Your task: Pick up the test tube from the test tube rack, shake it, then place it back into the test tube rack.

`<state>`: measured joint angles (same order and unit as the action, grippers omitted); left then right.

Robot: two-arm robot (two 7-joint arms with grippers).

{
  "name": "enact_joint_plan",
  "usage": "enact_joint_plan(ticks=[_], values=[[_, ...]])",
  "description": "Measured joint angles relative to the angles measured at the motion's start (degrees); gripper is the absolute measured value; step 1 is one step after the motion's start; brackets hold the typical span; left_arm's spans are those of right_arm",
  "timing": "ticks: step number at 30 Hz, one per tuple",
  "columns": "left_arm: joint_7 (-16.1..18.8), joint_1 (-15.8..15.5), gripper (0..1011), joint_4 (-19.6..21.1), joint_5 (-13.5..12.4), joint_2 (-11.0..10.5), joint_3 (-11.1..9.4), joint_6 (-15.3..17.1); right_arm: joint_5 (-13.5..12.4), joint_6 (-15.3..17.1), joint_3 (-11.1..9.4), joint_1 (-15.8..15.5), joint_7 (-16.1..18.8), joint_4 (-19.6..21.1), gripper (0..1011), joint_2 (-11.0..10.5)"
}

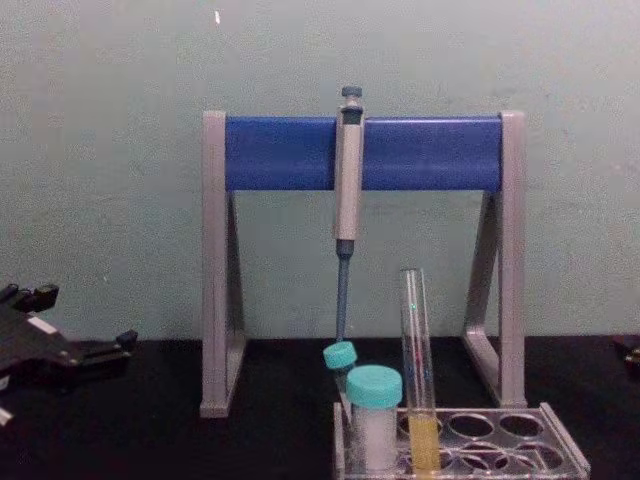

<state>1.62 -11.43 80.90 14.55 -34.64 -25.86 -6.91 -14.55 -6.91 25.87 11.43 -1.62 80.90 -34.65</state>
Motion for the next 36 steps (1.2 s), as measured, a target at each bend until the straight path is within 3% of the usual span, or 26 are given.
enact_joint_plan(ticks=[36], values=[[0.00,0.00,1001,0.00,0.00,0.00,0.00,0.00,0.00,0.00,0.00,0.00,0.00,0.00,1000,0.00]])
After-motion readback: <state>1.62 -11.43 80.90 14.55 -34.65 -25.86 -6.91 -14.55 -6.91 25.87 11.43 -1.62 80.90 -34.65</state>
